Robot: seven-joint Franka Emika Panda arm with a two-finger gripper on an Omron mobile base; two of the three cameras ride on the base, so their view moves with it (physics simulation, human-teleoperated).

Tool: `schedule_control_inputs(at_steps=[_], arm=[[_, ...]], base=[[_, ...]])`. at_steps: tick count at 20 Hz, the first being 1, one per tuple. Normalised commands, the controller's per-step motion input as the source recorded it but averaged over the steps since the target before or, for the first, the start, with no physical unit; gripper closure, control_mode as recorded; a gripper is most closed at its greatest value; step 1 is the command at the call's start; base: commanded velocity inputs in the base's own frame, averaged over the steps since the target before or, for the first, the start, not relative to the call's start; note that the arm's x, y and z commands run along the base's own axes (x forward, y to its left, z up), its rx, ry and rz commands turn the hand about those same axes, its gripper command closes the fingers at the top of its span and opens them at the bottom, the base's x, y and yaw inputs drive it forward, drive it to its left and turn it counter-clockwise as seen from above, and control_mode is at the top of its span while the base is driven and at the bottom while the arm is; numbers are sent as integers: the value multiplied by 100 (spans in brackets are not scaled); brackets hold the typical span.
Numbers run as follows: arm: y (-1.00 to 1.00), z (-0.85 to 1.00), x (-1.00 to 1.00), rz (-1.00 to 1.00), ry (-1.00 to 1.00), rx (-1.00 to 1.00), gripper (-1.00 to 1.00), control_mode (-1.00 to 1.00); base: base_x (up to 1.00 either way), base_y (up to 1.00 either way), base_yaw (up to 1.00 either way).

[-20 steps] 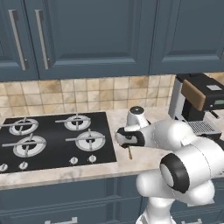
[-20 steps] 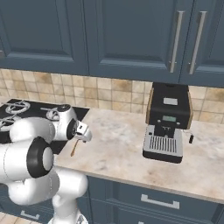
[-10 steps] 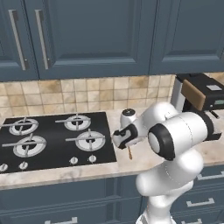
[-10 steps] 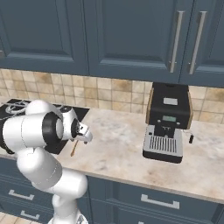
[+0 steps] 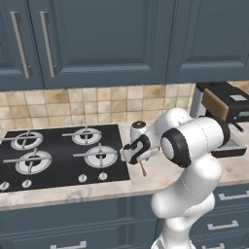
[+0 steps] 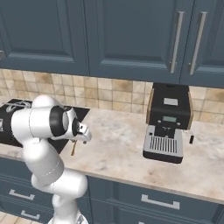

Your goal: Take the fork and place it on the left side of the plate. Then take the spoon and place it on the right side of the plate. Make sure they're directly next to the plate.

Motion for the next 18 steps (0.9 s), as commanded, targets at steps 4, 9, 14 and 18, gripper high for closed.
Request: schedule_control_inputs(at_steps=[4,9,14,18], arm=[[0,-46,15,0,4,-1,-100,-100],[0,-50,3,0,7,-3,100,-100],[-24,-60,0,0,2,0,100,-100],[-43,-56,0,0,0,0,100,-100]], base=[[0,0,0],[0,0,0],[0,0,0],[0,0,0]])
